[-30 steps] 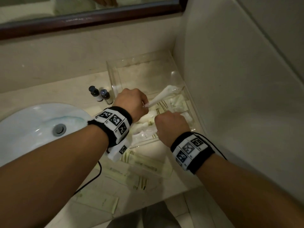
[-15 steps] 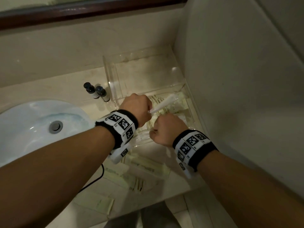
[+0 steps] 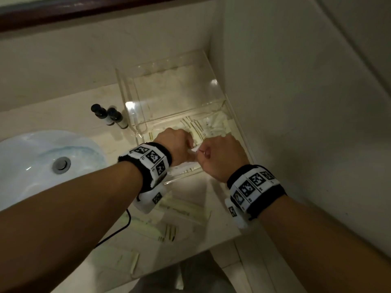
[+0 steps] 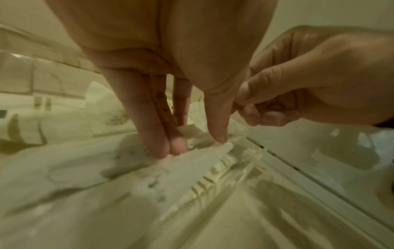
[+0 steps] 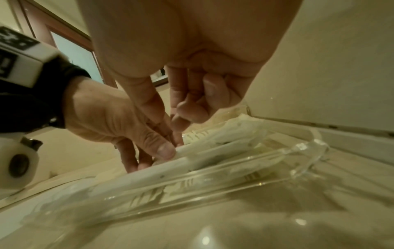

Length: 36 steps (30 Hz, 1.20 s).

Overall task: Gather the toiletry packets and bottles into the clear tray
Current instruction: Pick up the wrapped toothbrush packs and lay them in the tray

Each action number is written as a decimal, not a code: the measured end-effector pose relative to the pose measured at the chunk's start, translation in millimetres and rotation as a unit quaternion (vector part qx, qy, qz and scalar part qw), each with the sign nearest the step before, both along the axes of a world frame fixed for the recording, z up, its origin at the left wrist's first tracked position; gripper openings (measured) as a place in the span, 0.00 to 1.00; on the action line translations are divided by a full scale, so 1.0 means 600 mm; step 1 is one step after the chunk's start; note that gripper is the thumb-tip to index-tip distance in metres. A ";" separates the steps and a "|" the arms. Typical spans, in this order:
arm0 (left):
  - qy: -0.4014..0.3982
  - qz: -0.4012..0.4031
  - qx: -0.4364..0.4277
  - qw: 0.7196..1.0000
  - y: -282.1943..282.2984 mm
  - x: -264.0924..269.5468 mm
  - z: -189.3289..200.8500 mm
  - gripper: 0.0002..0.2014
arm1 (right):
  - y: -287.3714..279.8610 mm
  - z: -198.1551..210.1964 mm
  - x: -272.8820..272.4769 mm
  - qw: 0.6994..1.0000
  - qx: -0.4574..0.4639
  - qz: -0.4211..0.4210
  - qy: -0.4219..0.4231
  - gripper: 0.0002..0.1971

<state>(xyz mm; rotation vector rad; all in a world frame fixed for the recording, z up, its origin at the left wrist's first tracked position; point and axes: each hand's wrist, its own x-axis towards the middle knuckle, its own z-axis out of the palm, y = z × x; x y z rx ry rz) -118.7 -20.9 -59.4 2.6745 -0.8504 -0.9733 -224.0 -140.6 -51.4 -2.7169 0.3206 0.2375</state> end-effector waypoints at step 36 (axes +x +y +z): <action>0.040 0.158 -0.037 0.986 0.310 -0.134 -0.019 0.19 | 0.176 -0.042 -0.070 0.979 -0.006 0.021 0.204 0.20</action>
